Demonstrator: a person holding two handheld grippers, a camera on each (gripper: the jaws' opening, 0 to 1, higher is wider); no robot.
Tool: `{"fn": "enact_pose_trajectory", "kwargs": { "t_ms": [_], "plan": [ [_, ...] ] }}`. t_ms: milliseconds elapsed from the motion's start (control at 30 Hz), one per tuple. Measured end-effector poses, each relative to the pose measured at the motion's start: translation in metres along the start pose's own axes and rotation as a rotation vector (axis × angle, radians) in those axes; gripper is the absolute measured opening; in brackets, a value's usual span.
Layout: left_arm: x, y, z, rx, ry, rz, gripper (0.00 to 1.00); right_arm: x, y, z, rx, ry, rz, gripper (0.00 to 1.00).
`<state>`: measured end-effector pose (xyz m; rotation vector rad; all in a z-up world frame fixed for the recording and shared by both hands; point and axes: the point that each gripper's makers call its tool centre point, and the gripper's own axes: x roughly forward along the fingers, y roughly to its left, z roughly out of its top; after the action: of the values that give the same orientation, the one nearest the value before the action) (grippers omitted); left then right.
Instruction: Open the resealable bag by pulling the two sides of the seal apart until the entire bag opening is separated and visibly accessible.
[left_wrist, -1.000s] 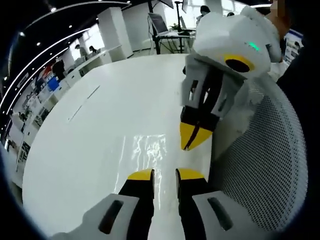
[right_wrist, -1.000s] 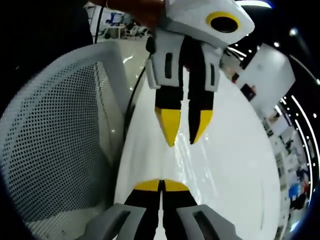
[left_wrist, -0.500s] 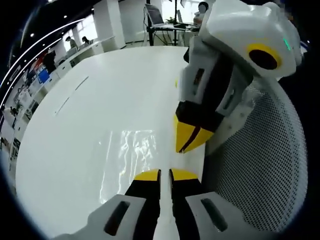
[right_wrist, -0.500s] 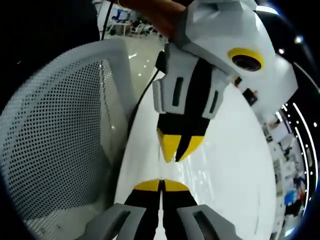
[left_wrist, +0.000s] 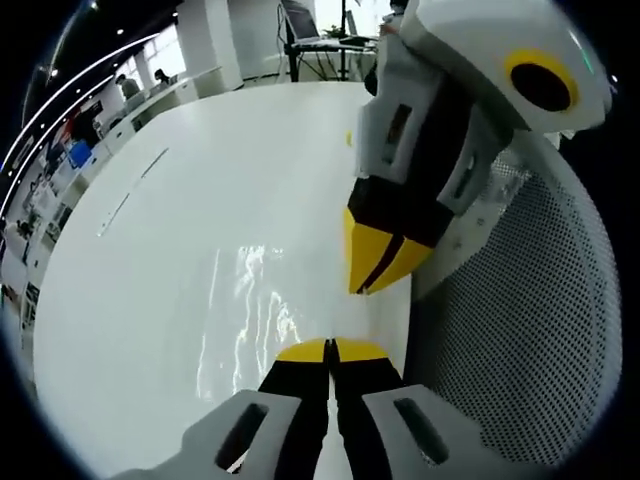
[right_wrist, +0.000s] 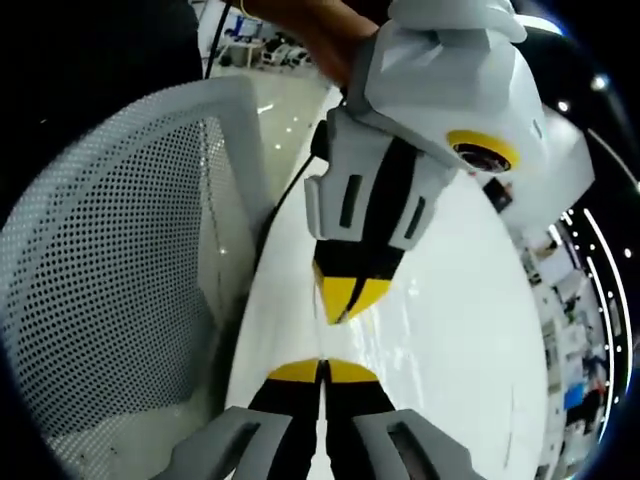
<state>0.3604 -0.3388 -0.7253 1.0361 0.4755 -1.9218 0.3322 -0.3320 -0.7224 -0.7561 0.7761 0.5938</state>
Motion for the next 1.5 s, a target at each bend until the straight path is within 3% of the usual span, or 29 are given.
{"fn": "enact_pose_trajectory", "kwargs": {
  "t_ms": [400,467,700,967,1333,1500],
  "plan": [
    [-0.012,0.022,0.017,0.030,-0.058,0.137,0.00,0.007,-0.012,0.011,0.042,-0.002,-0.080,0.02],
    [-0.017,0.030,0.029,0.073,-0.112,0.185,0.00,0.007,-0.014,0.011,0.043,0.002,-0.090,0.00],
    [-0.033,0.046,0.046,0.114,-0.165,0.287,0.00,0.002,-0.023,0.010,0.081,-0.013,-0.118,0.00],
    [-0.058,0.068,0.082,0.157,-0.245,0.417,0.00,-0.005,-0.029,0.013,0.093,-0.012,-0.141,0.00],
    [-0.081,0.079,0.113,0.177,-0.338,0.496,0.00,-0.018,-0.047,0.011,0.126,-0.007,-0.228,0.00],
    [-0.080,0.080,0.113,0.178,-0.332,0.504,0.00,-0.015,-0.045,0.009,0.155,-0.015,-0.204,0.00]
  ]
}}
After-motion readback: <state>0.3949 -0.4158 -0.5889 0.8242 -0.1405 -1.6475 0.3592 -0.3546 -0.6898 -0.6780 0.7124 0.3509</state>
